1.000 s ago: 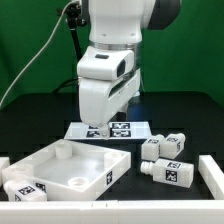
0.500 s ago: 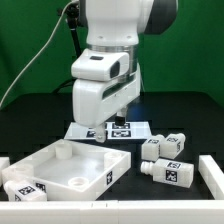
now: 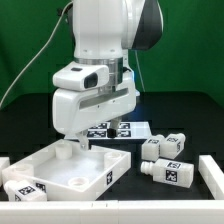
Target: Assemble one leg
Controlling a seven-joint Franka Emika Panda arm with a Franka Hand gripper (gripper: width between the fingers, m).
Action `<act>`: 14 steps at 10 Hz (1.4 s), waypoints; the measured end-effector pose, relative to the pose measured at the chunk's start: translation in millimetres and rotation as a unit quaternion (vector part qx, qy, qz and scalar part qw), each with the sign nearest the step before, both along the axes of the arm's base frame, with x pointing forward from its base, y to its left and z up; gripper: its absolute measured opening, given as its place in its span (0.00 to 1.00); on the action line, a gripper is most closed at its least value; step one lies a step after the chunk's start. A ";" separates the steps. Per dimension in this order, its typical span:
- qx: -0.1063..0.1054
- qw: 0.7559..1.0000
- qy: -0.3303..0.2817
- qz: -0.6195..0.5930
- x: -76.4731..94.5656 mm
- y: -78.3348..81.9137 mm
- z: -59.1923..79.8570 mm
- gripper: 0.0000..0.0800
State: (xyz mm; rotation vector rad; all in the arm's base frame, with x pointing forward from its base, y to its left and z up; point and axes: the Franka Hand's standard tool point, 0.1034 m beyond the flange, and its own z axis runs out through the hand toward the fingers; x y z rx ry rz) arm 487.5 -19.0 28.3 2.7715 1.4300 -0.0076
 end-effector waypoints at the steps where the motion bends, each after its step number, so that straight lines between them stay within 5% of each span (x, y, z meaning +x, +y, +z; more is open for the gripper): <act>1: 0.001 1.000 0.003 0.018 -2.2 -4.1 -8.2 0.81; 3: 0.002 0.999 0.008 0.035 -0.1 -7.0 -17.4 0.81; 5: 0.002 0.999 0.007 0.039 1.9 -2.6 -16.2 0.52; 6: 0.002 0.999 0.006 0.041 2.8 0.9 -15.8 0.52; 7: 0.003 0.999 0.006 0.041 2.8 3.5 -15.9 0.28; 8: 0.003 0.999 0.006 0.050 2.7 5.6 -15.9 0.28; 9: 0.002 0.997 0.007 0.083 2.7 6.3 -16.0 0.08; 14: -0.006 0.984 0.004 0.180 4.9 12.5 -15.9 0.06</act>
Offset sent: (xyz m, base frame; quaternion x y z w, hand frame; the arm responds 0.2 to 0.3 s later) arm 0.0072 -0.0015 0.0000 0.0024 -0.0193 -0.0277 0.9994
